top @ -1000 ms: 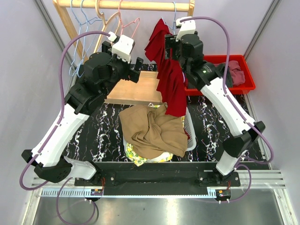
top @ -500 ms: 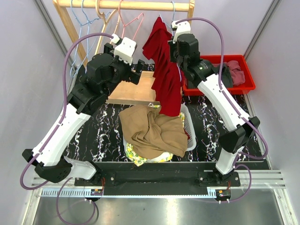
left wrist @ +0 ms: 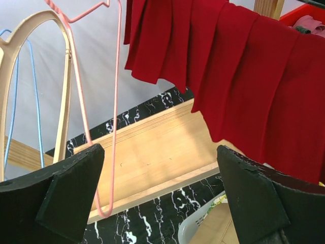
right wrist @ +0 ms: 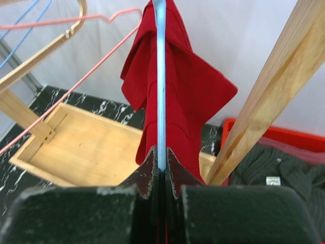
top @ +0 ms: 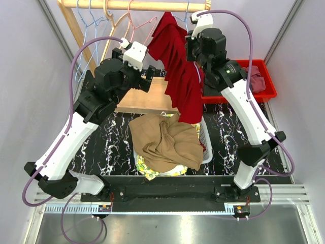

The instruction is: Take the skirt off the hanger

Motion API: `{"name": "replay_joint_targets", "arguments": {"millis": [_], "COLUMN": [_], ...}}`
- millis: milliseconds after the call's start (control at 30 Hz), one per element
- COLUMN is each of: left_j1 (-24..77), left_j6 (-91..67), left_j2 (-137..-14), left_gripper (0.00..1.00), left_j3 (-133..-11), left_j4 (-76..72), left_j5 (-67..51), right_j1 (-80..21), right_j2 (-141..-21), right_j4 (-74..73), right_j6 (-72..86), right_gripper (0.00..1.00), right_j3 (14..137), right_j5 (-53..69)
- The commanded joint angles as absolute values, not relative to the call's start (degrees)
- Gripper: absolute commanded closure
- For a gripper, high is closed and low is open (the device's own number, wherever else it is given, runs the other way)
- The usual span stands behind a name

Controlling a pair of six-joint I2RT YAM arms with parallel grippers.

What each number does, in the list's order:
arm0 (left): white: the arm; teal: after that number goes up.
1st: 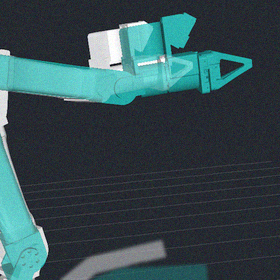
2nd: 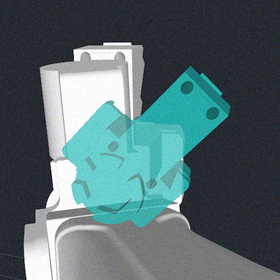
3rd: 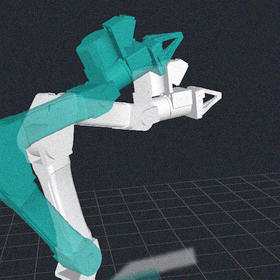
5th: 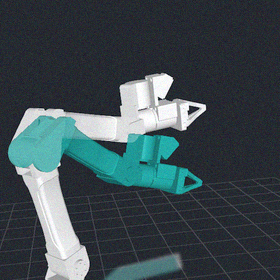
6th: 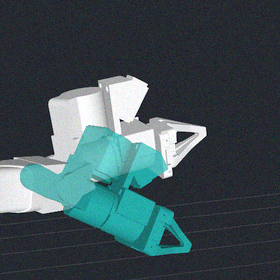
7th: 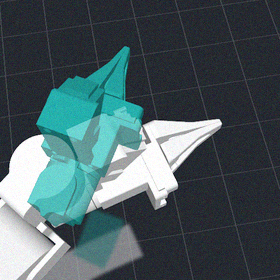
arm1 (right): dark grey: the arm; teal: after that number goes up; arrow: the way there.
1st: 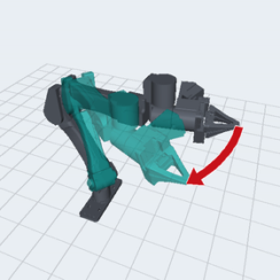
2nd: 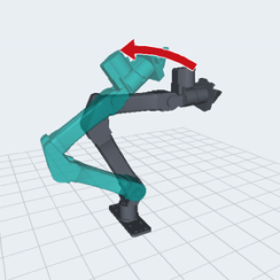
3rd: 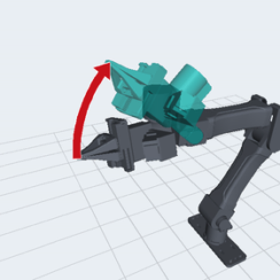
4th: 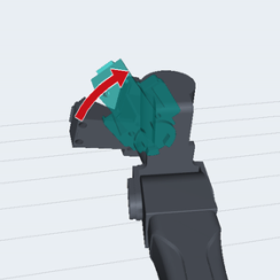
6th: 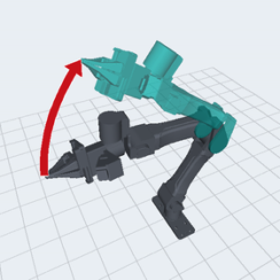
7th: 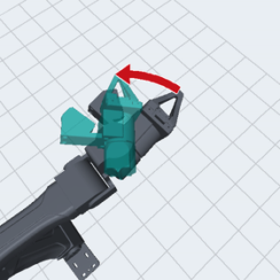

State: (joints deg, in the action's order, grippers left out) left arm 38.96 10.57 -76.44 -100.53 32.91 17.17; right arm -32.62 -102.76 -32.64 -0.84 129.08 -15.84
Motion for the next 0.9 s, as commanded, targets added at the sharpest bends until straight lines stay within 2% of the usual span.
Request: {"name": "replay_joint_targets", "arguments": {"millis": [0,100,333,467,867], "left_j1": [38.76,39.37,40.08,40.08,40.08], "left_j6": [10.37,12.99,13.8,13.44,13.8], "left_j2": [-74.62,-74.88,-76.72,-77.87,-81.73], "left_gripper": [0.01,0.01,0.01,0.01,0.01], "left_j3": [-99.84,-99.58,-97.38,-96.24,-100.01], "left_j4": [30.67,34.18,32.61,32.43,28.74], "left_j5": [14.86,3.73,4.76,2.46,9.4], "right_j1": [-33.04,-33.48,-36.3,-36.3,-36.3], "right_j2": [-92.83,-85.54,-67.69,-61.27,-56.08], "right_j4": [-27.25,-26.72,-31.81,-36.55,-44.03], "right_j6": [2.11,3.24,6.5,7.73,11.07], "right_gripper": [1.0,1.0,1.0,1.0,1.0], "right_j3": [122.28,114.01,98.72,100.01,103.45], "right_j5": [-12.4,-9.85,-5.1,-0.45,6.5]}}
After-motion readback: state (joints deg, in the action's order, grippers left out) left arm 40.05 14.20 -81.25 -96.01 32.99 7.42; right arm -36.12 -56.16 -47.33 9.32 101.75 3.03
